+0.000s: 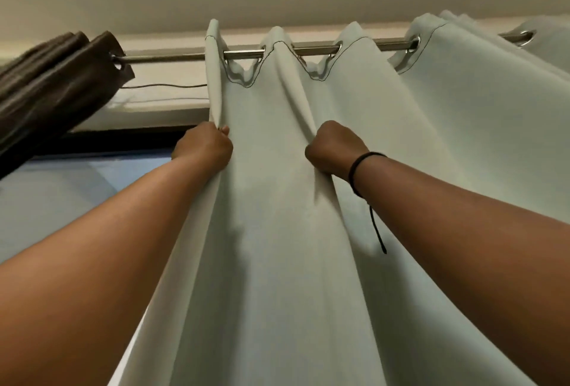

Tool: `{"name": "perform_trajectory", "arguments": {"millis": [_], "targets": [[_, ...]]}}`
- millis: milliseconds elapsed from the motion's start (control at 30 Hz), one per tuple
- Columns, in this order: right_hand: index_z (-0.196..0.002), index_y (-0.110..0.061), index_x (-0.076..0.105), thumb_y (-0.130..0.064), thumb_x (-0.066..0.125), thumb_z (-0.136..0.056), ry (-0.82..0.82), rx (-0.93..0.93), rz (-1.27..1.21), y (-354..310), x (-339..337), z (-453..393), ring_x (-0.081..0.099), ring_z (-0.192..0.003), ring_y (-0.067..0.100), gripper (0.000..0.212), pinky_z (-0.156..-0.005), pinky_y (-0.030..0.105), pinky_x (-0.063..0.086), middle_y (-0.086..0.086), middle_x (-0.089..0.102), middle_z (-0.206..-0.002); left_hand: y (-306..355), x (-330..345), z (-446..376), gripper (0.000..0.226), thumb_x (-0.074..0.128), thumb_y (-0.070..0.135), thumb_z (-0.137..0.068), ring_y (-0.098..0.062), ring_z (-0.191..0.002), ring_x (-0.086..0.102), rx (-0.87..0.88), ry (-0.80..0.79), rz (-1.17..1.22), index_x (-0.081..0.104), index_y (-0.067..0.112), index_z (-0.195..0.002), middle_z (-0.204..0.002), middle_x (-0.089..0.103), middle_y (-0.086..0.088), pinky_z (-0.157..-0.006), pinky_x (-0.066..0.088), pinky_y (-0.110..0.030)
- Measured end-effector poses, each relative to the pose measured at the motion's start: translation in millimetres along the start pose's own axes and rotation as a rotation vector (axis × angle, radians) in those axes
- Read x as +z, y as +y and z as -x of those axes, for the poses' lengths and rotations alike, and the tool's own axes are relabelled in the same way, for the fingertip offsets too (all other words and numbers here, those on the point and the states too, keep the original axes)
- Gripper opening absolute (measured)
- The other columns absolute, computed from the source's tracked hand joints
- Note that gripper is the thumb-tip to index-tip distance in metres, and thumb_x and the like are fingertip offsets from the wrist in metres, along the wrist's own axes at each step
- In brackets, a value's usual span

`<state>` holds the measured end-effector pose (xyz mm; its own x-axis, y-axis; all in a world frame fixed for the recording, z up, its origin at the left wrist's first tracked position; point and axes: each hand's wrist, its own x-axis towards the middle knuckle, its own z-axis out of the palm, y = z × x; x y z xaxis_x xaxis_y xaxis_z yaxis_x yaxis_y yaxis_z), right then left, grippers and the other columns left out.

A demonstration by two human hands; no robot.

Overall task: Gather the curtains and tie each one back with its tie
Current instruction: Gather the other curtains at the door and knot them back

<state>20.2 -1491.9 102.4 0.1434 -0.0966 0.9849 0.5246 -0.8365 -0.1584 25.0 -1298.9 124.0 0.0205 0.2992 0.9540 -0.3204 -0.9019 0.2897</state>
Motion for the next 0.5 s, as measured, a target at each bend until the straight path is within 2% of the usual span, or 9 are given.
{"name": "perform_trajectory", "arguments": {"millis": [100,167,267,367,500], "targets": [[-0.068,-0.014,0.04,-0.006,0.042,-0.081,-0.017,-0.021,-0.008,28.0,-18.7,-5.5,0.042,-0.057,0.015,0.016,-0.048,0.025,0.029,0.001,0.046,-0.069,37.9,5.0,10.3,0.041,0.037,0.033,-0.099,-0.04,-0.115,0.051,0.012,-0.006,0.015,0.053,0.001,-0.12,-0.126,0.055,-0.022,-0.082,0.037,-0.036],[-0.078,-0.013,0.045,-0.007,0.042,-0.082,-0.019,-0.029,-0.01,49.3,-35.6,-7.4,0.044,-0.059,0.015,0.008,-0.05,0.026,0.032,0.001,0.047,-0.071,70.5,5.9,18.2,0.042,0.038,0.032,-0.1,-0.039,-0.119,0.049,-0.018,-0.001,0.082,0.051,0.0,-0.124,-0.13,0.053,-0.023,-0.087,0.038,-0.037],[-0.088,-0.013,0.048,-0.008,0.043,-0.082,-0.013,-0.067,-0.02,75.6,-58.2,-13.2,0.05,-0.067,0.021,0.01,-0.059,0.028,0.035,0.002,0.05,-0.075,115.6,4.8,23.3,0.044,0.041,0.031,-0.099,-0.038,-0.124,0.045,-0.072,0.04,0.209,0.047,-0.001,-0.128,-0.134,0.05,-0.022,-0.098,0.037,-0.037],[-0.087,-0.015,0.048,-0.009,0.044,-0.082,-0.018,-0.098,-0.021,94.6,-82.7,-17.1,0.051,-0.076,0.027,0.009,-0.066,0.029,0.037,0.004,0.051,-0.081,157.9,15.2,27.9,0.044,0.043,0.032,-0.098,-0.038,-0.123,0.047,-0.097,0.028,0.231,0.048,0.0,-0.128,-0.133,0.051,-0.022,-0.099,0.037,-0.037],[-0.086,-0.014,0.048,-0.009,0.044,-0.082,-0.005,-0.096,-0.038,123.2,-110.9,-23.0,0.051,-0.079,0.028,0.008,-0.067,0.029,0.037,0.008,0.057,-0.09,208.1,32.0,42.5,0.042,0.042,0.033,-0.098,-0.037,-0.119,0.05,-0.062,-0.027,0.173,0.051,0.001,-0.124,-0.13,0.053,-0.021,-0.095,0.039,-0.036]]}}
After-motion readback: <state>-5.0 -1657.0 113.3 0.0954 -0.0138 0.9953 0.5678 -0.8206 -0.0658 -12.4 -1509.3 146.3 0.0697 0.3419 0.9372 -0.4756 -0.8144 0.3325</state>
